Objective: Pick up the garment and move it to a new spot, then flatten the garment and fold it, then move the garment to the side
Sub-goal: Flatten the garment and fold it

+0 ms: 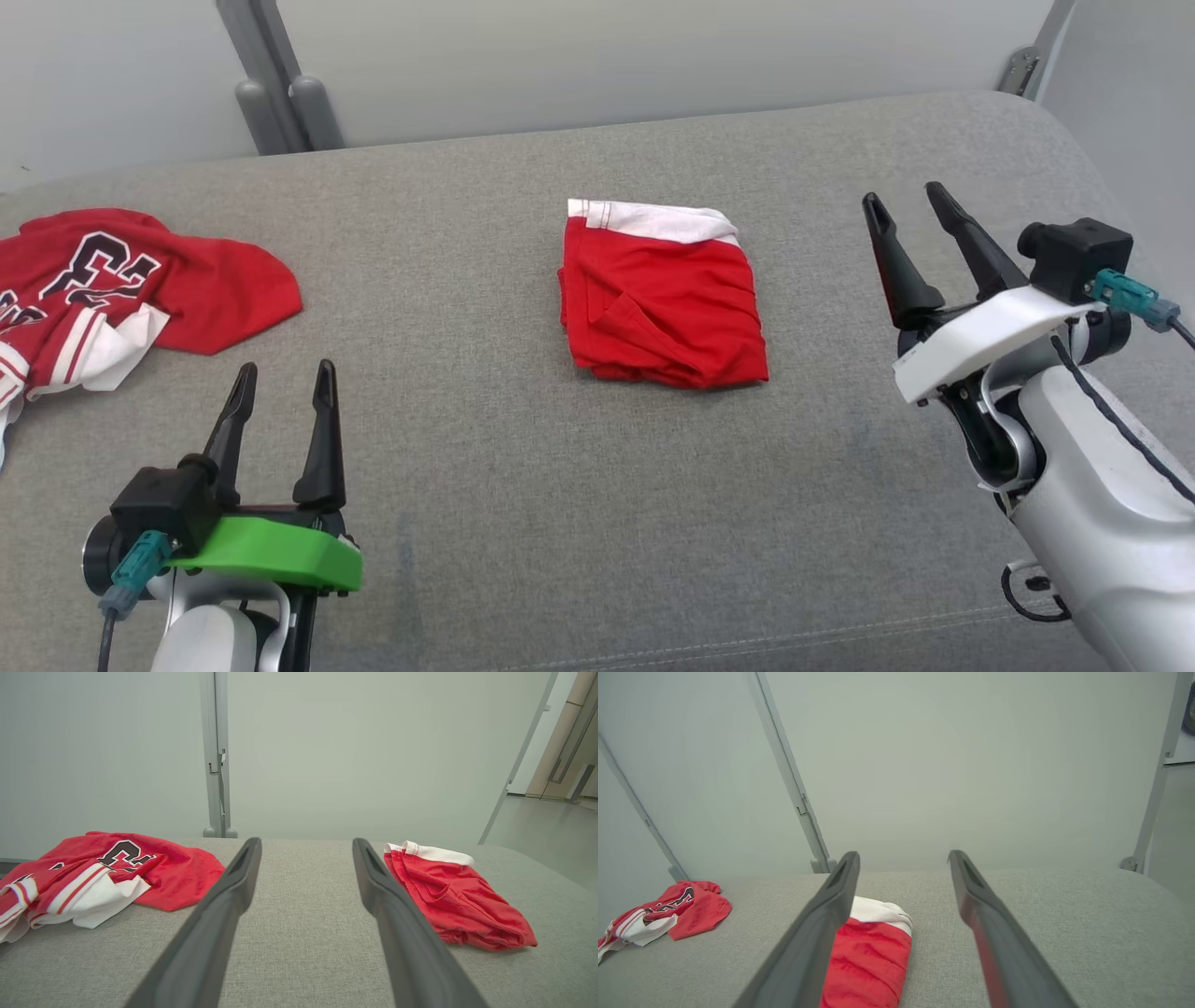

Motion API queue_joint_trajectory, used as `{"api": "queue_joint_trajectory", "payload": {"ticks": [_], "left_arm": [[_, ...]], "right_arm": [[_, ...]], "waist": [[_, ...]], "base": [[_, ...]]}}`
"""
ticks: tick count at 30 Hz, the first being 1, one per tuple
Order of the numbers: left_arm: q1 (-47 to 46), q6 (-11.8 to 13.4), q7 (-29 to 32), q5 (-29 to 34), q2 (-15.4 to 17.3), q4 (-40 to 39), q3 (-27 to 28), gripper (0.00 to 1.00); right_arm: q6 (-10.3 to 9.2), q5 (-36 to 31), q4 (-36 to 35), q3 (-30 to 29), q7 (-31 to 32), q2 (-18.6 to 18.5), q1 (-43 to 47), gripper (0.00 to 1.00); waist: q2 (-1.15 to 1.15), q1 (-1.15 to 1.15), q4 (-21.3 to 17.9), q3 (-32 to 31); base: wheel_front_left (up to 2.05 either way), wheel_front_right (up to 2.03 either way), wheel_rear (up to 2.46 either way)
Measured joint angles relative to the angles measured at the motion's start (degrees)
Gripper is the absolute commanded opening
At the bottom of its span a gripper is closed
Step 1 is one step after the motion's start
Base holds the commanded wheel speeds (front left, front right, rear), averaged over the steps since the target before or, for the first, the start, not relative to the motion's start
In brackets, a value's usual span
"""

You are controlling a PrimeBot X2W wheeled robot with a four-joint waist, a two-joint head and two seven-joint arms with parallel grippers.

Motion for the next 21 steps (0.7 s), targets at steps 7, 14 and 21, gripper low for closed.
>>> {"api": "queue_joint_trajectory", "payload": {"ticks": [7, 14, 21], "left_arm": [[0.60, 0.00, 0.00, 0.26, -0.03, -0.49, 0.15, 1.00], [0.65, 0.00, 0.00, 0.26, -0.07, -0.83, 0.26, 1.00], [0.80, 0.00, 0.00, 0.35, -0.10, -0.88, -0.19, 1.00]], "right_arm": [[-3.08, -4.45, -7.83, -3.23, 0.00, 0.63, 6.78, 1.00], [-4.30, -6.72, -12.82, -5.47, 0.00, 1.33, 10.96, 1.00], [-4.36, -8.00, -15.72, -6.67, 0.00, 1.51, 15.06, 1.00]], "waist": [[0.00, 0.00, -0.41, -0.11], [0.00, 0.00, -0.17, 0.05], [0.00, 0.00, 0.33, 0.25]], "base": [[0.00, 0.00, 0.00], [0.00, 0.00, 0.00], [0.00, 0.00, 0.00]]}}
